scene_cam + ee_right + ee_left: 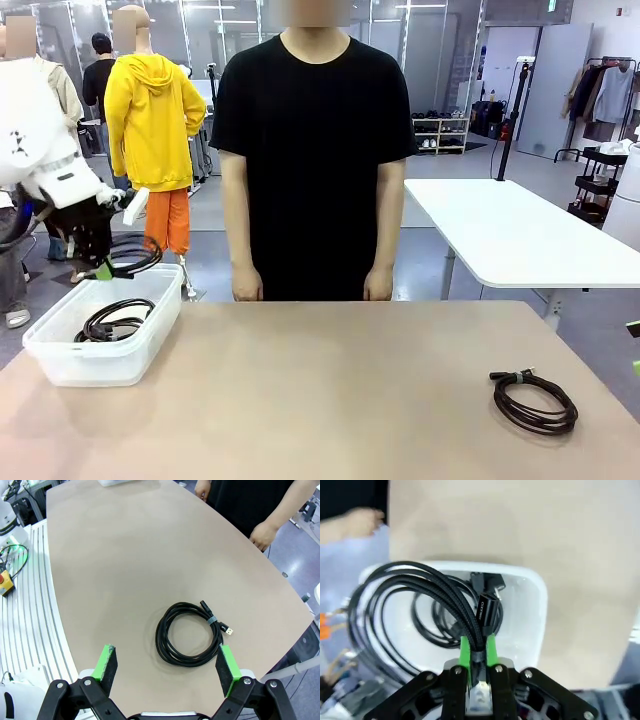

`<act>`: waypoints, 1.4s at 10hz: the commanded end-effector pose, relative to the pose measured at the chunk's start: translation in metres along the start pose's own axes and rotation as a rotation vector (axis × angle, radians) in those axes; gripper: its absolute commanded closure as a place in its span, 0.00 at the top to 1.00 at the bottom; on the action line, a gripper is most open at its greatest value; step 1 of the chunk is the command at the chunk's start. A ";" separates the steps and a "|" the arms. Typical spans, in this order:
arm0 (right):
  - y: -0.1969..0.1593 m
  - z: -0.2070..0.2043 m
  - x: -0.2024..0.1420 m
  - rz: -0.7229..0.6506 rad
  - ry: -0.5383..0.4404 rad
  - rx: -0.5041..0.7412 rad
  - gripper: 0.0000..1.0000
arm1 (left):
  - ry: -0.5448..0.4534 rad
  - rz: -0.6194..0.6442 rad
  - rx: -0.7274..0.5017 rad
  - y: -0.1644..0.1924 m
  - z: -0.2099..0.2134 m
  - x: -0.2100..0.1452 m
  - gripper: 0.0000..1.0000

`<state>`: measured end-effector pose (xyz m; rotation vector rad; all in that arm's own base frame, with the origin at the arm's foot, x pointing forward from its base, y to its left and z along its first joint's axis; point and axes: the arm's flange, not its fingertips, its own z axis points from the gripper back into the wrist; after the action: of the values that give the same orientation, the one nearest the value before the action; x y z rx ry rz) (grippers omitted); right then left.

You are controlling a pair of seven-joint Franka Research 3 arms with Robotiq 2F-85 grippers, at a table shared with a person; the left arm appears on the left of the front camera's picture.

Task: Organize and store the cables.
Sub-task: Place the USB Extension Cable into the Organizing box.

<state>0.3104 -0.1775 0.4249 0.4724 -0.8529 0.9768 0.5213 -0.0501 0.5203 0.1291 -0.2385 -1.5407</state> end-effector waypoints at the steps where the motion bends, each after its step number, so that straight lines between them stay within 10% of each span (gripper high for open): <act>1: -0.001 0.001 0.003 -0.009 -0.014 -0.003 1.00 | -0.059 0.072 -0.005 0.007 -0.027 -0.004 0.14; 14: -0.001 0.001 0.003 -0.009 -0.014 -0.003 1.00 | 0.043 0.151 -0.074 0.006 -0.092 -0.030 0.14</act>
<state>0.3104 -0.1774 0.4249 0.4724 -0.8529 0.9767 0.5486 -0.0292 0.4394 0.0459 -0.1636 -1.3959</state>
